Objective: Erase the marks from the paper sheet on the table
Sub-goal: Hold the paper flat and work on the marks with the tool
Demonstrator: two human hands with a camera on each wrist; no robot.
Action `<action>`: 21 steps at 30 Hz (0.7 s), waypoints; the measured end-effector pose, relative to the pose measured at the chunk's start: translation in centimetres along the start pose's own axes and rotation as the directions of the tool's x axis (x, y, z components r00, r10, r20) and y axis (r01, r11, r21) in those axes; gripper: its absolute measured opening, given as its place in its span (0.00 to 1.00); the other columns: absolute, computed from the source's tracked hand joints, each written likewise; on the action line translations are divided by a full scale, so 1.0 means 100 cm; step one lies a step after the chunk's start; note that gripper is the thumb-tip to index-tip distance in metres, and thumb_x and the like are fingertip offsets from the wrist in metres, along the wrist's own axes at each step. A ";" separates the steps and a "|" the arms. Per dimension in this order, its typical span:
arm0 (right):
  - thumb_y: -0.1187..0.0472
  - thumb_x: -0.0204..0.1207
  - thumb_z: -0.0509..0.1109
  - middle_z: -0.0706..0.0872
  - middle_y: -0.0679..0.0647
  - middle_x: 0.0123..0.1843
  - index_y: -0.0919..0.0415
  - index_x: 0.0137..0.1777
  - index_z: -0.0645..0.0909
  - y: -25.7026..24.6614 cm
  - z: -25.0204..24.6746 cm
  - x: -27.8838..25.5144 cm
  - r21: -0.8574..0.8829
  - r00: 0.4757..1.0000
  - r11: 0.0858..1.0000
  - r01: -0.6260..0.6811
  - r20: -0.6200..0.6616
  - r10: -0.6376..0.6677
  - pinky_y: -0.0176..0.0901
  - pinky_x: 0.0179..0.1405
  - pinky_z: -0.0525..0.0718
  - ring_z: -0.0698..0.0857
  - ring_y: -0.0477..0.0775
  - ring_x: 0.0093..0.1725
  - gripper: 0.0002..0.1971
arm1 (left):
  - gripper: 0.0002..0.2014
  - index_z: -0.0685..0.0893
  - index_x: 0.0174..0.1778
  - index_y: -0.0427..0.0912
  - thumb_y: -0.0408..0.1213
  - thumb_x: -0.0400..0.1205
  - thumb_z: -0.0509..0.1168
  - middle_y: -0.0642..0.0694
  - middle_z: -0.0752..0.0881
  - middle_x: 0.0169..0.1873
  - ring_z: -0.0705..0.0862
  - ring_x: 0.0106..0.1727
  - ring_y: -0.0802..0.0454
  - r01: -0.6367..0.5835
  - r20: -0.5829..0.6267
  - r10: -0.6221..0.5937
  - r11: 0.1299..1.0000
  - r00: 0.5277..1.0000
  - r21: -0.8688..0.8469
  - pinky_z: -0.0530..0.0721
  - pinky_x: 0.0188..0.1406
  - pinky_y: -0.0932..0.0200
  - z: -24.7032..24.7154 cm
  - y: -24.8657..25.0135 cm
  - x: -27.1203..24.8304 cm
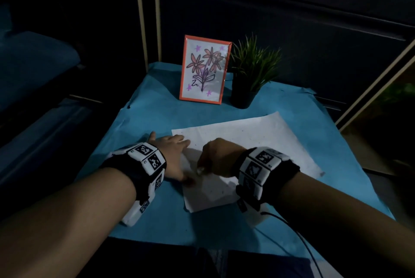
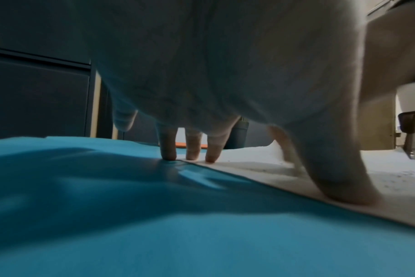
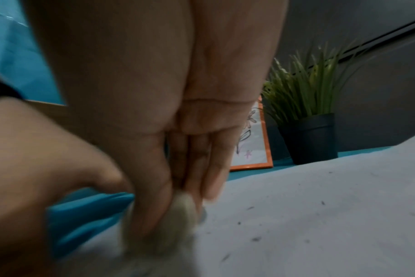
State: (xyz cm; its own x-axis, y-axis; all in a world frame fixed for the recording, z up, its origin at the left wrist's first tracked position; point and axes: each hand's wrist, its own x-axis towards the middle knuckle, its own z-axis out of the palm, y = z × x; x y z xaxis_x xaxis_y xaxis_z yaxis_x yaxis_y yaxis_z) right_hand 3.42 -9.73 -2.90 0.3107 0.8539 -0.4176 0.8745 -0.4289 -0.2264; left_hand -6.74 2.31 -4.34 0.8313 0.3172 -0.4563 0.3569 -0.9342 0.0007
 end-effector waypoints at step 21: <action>0.56 0.78 0.70 0.85 0.56 0.58 0.58 0.57 0.86 0.015 -0.004 0.008 0.157 0.970 0.984 -0.082 -0.212 0.114 0.37 0.52 0.73 0.81 0.55 0.59 0.11 | 0.50 0.55 0.84 0.52 0.68 0.71 0.68 0.50 0.51 0.84 0.55 0.82 0.45 -0.021 -0.036 0.019 0.998 0.999 -0.055 0.60 0.79 0.49 -0.003 -0.001 -0.004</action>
State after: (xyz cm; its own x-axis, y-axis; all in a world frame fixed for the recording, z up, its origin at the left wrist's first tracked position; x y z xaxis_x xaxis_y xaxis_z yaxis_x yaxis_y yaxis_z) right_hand 5.17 -9.55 -3.24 0.4808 0.8422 -0.2442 0.7767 -0.5383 -0.3272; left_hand -6.97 2.37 -3.89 0.8528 0.3047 -0.4242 0.3619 -0.9303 0.0594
